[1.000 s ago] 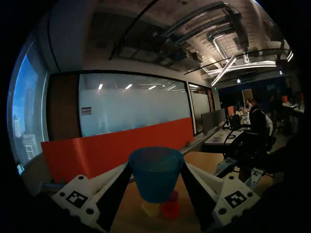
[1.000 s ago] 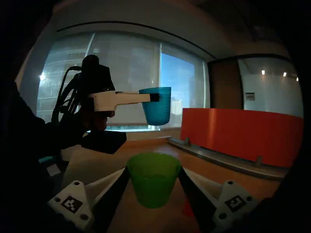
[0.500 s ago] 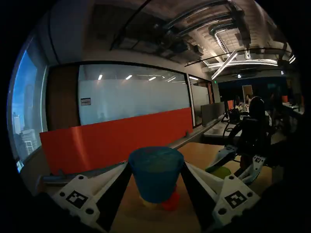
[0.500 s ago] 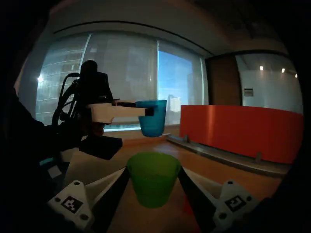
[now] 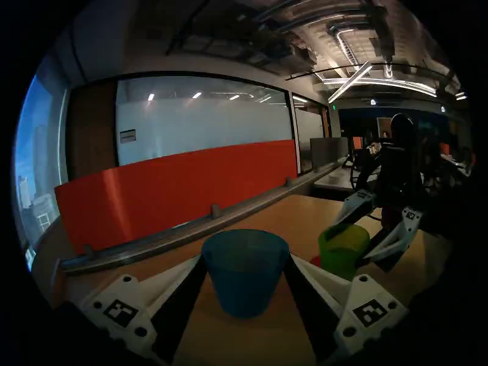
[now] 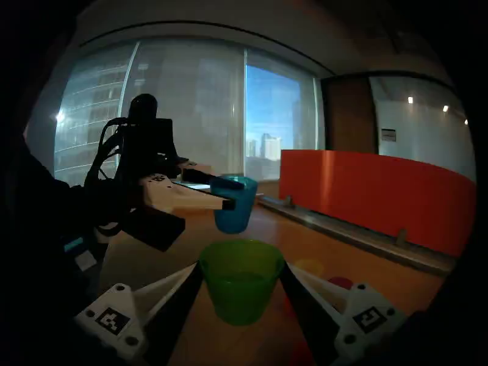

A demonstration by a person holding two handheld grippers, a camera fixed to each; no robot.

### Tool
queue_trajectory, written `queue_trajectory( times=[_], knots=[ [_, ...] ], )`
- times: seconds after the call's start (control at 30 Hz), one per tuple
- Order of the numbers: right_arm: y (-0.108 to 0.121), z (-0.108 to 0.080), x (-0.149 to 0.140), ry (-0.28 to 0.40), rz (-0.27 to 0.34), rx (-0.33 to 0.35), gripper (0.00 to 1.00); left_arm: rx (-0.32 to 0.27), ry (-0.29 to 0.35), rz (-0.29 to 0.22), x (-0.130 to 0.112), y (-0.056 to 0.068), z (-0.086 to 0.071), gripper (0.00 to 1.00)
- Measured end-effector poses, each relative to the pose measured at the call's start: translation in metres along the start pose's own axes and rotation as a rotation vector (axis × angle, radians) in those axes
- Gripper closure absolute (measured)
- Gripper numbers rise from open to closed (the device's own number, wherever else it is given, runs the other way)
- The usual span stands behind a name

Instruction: Pour water

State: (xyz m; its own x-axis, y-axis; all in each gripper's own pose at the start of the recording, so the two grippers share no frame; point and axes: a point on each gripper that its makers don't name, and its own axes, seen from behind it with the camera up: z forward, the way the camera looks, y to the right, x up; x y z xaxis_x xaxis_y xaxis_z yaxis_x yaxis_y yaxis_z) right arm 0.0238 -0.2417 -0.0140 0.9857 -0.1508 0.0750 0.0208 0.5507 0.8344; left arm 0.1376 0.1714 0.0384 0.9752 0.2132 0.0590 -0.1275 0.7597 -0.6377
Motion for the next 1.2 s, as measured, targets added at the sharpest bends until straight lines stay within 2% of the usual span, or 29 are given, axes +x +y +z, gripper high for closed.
queue_trajectory(
  times=[0.3, 0.6, 0.8, 1.2],
  knots=[
    [0.0, -0.002, -0.018, -0.061, 0.01, 0.009, 0.08, -0.027, -0.096, 0.008, -0.039, 0.008, 0.01, 0.14],
    [0.0, -0.004, -0.031, -0.112, -0.005, 0.021, 0.08, -0.068, -0.165, 0.035, -0.062, 0.017, 0.016, 0.13],
    [0.001, -0.004, -0.041, -0.146, -0.005, 0.024, 0.08, -0.098, -0.211, 0.038, -0.08, 0.024, 0.016, 0.13],
    [-0.004, -0.004, -0.068, -0.22, -0.007, 0.044, 0.08, -0.152, -0.317, 0.077, -0.118, 0.032, 0.012, 0.13]
  ],
)
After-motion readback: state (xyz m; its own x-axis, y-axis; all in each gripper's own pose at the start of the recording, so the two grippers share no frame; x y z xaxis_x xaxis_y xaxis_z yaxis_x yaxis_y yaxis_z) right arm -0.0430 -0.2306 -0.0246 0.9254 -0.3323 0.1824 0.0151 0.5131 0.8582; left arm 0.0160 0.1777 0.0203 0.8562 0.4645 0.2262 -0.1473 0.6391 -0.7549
